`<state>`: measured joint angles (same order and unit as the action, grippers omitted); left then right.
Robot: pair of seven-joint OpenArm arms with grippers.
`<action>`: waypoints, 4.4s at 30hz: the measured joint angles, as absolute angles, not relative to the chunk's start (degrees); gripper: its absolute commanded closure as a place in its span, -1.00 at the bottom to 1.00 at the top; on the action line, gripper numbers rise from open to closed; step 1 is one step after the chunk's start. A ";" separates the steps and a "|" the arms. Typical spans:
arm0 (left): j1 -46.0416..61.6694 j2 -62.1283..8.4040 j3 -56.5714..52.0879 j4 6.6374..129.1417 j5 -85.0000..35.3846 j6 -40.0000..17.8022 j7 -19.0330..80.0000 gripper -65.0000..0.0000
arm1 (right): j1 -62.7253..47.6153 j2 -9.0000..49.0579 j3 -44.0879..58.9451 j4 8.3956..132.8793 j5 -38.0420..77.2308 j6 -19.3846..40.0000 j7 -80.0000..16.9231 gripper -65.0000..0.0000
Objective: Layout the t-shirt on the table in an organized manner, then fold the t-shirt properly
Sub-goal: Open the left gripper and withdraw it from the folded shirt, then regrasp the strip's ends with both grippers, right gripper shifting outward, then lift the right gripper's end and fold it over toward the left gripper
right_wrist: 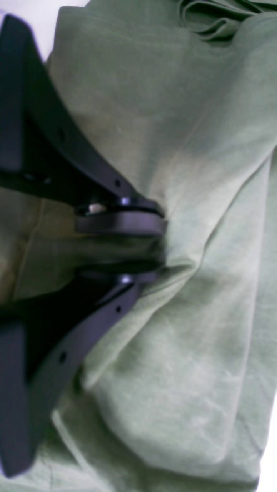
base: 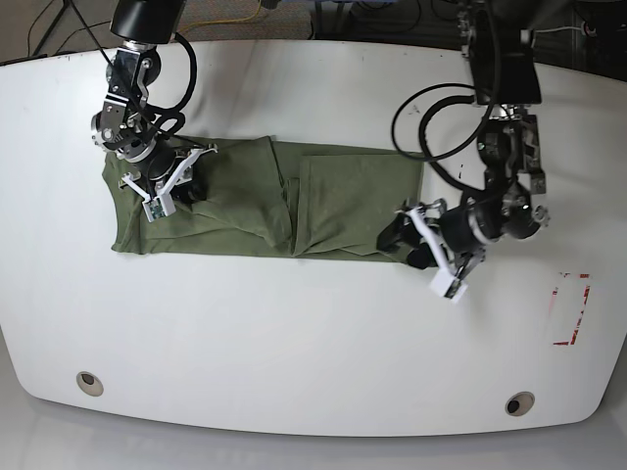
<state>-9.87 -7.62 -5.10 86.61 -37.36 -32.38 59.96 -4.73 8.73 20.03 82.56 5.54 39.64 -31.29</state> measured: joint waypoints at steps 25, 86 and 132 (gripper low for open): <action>-8.62 -8.51 -1.30 77.60 -29.76 -32.18 57.60 0.76 | -5.17 8.43 19.92 84.29 4.67 39.64 -32.21 0.60; -8.10 -11.68 -0.32 73.63 -28.75 -33.50 52.42 0.76 | 4.34 15.07 46.19 72.58 39.20 39.81 -65.28 -1.00; -8.78 -10.46 7.18 73.80 -28.25 -32.97 51.18 0.76 | -2.31 13.17 27.66 103.04 37.78 37.74 -64.03 0.98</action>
<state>-8.78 -10.46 7.18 73.80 -28.25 -32.97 51.18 -2.31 13.17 27.66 103.04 37.78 37.74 -64.03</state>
